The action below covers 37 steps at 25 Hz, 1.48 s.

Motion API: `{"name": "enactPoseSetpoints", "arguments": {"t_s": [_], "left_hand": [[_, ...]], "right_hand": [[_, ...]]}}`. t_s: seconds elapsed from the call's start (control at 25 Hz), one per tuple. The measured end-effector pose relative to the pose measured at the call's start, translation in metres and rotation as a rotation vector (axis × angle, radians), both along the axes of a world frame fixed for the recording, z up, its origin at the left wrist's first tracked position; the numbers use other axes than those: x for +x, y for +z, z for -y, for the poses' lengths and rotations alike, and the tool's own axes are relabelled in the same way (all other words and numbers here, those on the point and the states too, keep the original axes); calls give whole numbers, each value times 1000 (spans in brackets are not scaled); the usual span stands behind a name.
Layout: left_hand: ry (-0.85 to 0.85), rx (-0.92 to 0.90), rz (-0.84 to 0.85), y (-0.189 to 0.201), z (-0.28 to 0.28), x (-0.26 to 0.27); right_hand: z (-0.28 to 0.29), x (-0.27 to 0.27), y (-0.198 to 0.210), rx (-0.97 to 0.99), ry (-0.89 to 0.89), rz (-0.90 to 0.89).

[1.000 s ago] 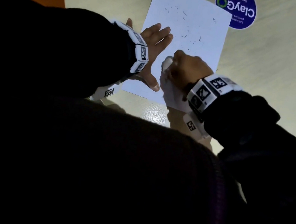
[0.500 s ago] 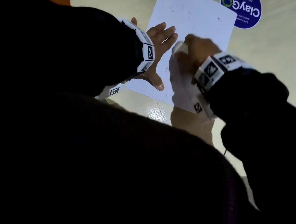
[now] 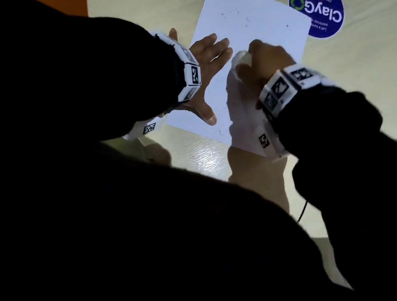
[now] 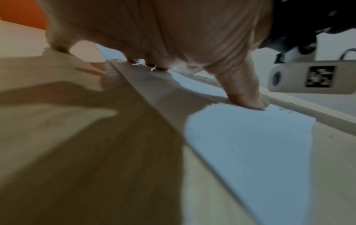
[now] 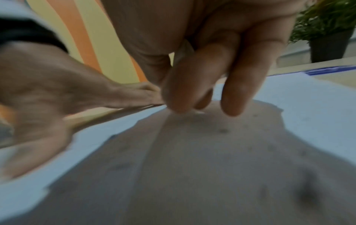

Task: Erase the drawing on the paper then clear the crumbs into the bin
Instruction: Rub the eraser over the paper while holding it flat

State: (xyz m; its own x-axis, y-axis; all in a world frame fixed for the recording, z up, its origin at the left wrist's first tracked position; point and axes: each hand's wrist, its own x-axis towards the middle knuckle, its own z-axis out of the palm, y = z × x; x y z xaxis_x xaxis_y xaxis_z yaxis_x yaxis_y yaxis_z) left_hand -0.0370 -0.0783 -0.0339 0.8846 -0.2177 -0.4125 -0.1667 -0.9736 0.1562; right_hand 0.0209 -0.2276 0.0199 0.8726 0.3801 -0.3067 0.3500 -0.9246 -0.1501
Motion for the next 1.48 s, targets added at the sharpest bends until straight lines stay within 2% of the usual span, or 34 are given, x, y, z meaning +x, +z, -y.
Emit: {"name": "enactPoseSetpoints", "arguments": {"t_s": [0.08,0.16,0.2,0.32,0.36,0.48,0.56,0.68,0.72,0.76,0.8,0.84,0.88,0.96,1.04,1.12,1.2,1.28,1.32,1.4,1.48], "left_hand": [[1,4,3,2,0,0],[-9,9,-4,2,1,0],[-11,13,-12,3,1,1],[-8,27,-33,7,2,1],[-8,19,-33,7,2,0],[7,7,-19,6,2,-1],[10,20,-36,8,3,-1],[18,44,-94,16,5,0],[16,50,-99,19,6,1],[12,53,-105,19,6,0],[11,49,-105,18,5,1],[11,45,-106,17,3,0],[7,42,-114,18,3,0],[7,39,-147,19,4,0],[7,51,-179,23,6,2],[4,56,-191,25,6,4],[-2,40,-195,24,5,3],[-3,31,-201,21,4,2],[0,29,-206,21,4,2],[8,35,-215,23,5,2],[10,42,-213,24,7,2]], "right_hand": [[-4,-49,-4,-17,15,231],[-5,-69,0,-22,-5,251],[-3,-57,-1,-54,-2,241],[-2,5,-1,-8,-18,-45],[-3,7,-2,9,-24,-56],[-2,-50,-10,6,72,235],[3,-56,-6,-51,123,117],[4,5,4,-26,5,-86],[1,10,4,-9,-15,-74],[3,2,0,-1,-6,21],[5,-19,-8,-7,38,178],[2,-43,-11,-24,92,231],[3,-54,-8,-33,143,186],[9,-45,-7,-39,170,-49],[7,-9,-1,-29,26,-125],[2,-4,-3,4,-52,61],[0,-39,-13,6,10,201],[4,-56,-13,23,92,59],[7,-47,-7,27,88,-34],[9,-10,-1,45,-27,-159],[8,0,1,40,-91,-127]]}}
